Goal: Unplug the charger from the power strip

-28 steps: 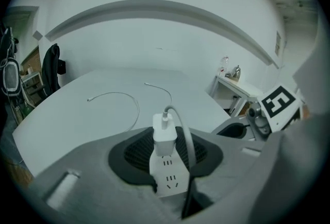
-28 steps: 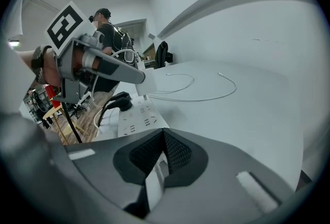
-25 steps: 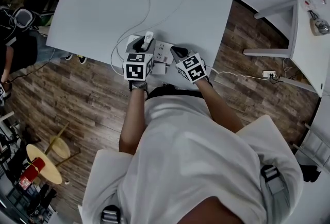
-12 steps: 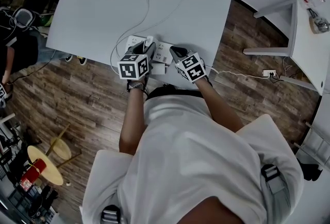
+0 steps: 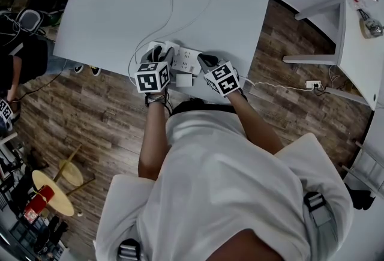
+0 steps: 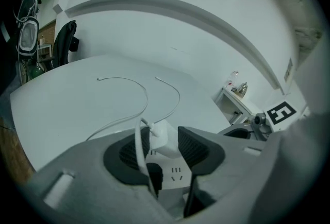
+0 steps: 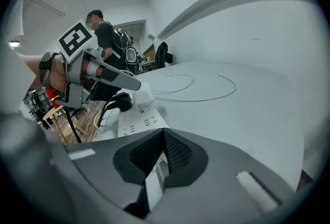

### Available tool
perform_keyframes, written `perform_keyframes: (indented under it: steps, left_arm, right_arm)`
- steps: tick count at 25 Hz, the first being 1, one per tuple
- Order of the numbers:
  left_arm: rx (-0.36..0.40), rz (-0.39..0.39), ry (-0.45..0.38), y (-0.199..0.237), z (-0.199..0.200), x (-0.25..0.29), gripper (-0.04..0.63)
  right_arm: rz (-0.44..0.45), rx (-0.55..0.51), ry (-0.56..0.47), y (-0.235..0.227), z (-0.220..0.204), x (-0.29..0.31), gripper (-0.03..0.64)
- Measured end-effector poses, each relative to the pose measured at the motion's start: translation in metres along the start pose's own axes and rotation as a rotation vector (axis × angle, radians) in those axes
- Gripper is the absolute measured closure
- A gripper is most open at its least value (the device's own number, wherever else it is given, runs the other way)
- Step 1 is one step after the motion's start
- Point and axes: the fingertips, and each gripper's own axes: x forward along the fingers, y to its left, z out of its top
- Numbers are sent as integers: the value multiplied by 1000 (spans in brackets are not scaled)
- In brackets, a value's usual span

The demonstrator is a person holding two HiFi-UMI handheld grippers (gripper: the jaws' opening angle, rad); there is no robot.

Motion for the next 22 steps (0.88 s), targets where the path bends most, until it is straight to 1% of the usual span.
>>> perform_keyframes:
  steps: [4, 5, 8, 12, 15, 17, 19, 22]
  left_arm:
    - [-18, 34, 21, 12, -7, -2, 423]
    - [-24, 43, 24, 14, -9, -3, 411]
    - [-39, 62, 28, 20, -12, -5, 403]
    - [-52, 106, 37, 32, -14, -9, 357]
    - [-60, 149, 16, 43, -12, -15, 328]
    - [-28, 180, -6, 48, -7, -21, 314]
    - [38, 205, -29, 49, 2, -28, 313]
    - [111, 210, -78, 42, 20, -34, 314]
  right_arm:
    - [-2, 0, -1, 0, -1, 1, 615]
    - [-2, 0, -1, 0, 0, 0, 615]
    - [-1, 0, 0, 0, 0, 0, 615]
    - [-2, 1, 0, 0, 0, 0, 615]
    - [0, 4, 3, -1, 0, 0, 615]
    - [0, 4, 11, 0, 0, -1, 615]
    - [-6, -3, 22, 0, 0, 0, 615]
    - [-28, 0, -2, -4, 10, -5, 615]
